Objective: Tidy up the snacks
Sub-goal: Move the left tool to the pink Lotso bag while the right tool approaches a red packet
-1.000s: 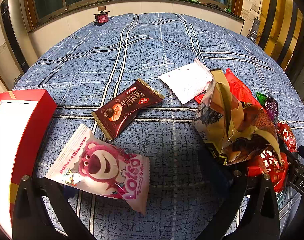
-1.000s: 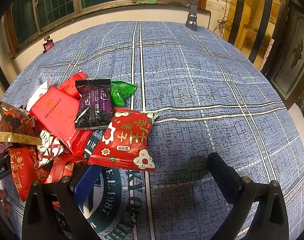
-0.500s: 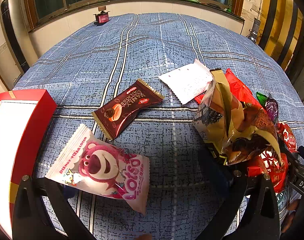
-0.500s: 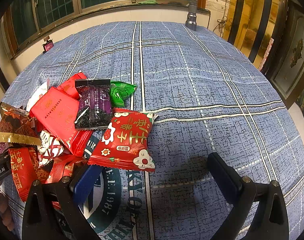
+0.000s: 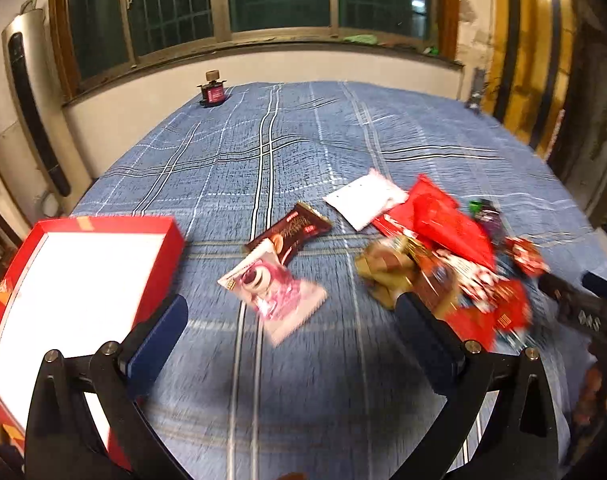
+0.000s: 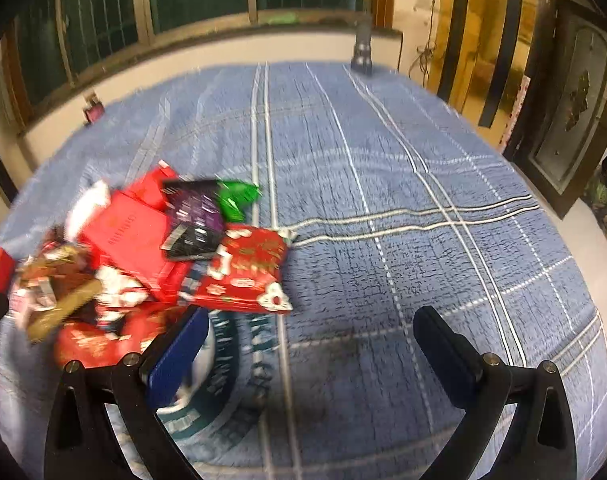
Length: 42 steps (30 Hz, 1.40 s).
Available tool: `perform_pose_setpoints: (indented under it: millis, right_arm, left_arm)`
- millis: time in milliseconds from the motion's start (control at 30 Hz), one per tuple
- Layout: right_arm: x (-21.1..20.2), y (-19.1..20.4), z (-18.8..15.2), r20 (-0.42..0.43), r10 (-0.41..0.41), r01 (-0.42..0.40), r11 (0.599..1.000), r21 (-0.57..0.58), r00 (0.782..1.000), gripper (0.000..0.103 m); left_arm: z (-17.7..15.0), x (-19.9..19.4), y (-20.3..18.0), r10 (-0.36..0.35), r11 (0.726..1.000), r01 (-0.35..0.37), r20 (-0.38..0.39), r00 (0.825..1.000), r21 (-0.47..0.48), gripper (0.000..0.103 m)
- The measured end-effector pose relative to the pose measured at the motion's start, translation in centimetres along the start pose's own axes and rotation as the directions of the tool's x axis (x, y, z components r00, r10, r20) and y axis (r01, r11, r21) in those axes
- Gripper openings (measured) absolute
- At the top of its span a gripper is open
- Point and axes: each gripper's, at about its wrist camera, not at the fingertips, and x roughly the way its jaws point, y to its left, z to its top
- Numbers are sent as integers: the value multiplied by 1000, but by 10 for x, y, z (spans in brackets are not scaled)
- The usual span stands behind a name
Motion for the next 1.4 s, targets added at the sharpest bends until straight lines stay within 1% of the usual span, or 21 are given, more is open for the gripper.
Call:
perform_pose_setpoints:
  millis: [67, 100, 200, 233, 300, 433, 533, 633, 767, 900, 1033, 1167, 1300, 1400]
  right_arm:
    - [-20, 3, -6, 61, 44, -44, 999, 3, 997, 103]
    - [-31, 7, -12, 95, 82, -82, 997, -6, 992, 103]
    - [-50, 18, -23, 127, 147, -144, 989, -31, 981, 103]
    - [-55, 23, -29, 129, 172, -168, 985, -44, 977, 103]
    - [-59, 32, -40, 128, 197, -191, 980, -63, 972, 103]
    - [-61, 50, -54, 96, 201, -191, 975, -110, 975, 103]
    - [-63, 55, -64, 81, 196, -181, 971, -158, 977, 103]
    - [-61, 52, -65, 80, 153, -137, 974, -180, 985, 103]
    - [-54, 34, -52, 57, 129, -120, 983, -136, 990, 103]
    - [-42, 24, -36, 24, 166, -164, 984, -63, 986, 103]
    - [-24, 31, -21, -21, 193, -193, 981, -35, 981, 103]
    - [-6, 42, -12, -61, 191, -194, 980, -47, 980, 102]
    - [3, 46, -12, -71, 200, -203, 978, -47, 977, 102]
    - [8, 45, -12, -72, 205, -208, 977, -38, 976, 102]
  left_arm:
    - [-9, -16, 11, -21, 1000, 21, 11, 1000, -8, 103]
    - [-16, -24, 16, -25, 1000, 25, 12, 1000, -9, 103]
    - [-41, -42, 21, -52, 999, 52, 6, 999, 4, 103]
    - [-52, -50, 23, -48, 999, 48, 12, 999, 11, 103]
    - [-69, -60, 26, -41, 999, 41, 15, 999, 32, 103]
    - [-87, -63, 25, -60, 998, 61, -23, 998, 36, 103]
    - [-92, -64, 26, -47, 998, 49, -30, 998, 46, 103]
    - [-84, -63, 27, -55, 998, 56, -28, 998, 39, 103]
    - [-63, -53, 29, -19, 999, 20, -20, 1000, 49, 103]
    - [-37, -34, 26, 45, 995, -44, -7, 999, 90, 103]
    - [-18, -9, 28, 80, 989, -75, -39, 996, 130, 103]
    - [-3, 9, 34, 100, 986, -91, -57, 993, 140, 103]
    - [5, 25, 32, 109, 984, -95, -85, 990, 150, 103]
    - [8, 32, 25, 119, 981, -104, -87, 989, 165, 103]
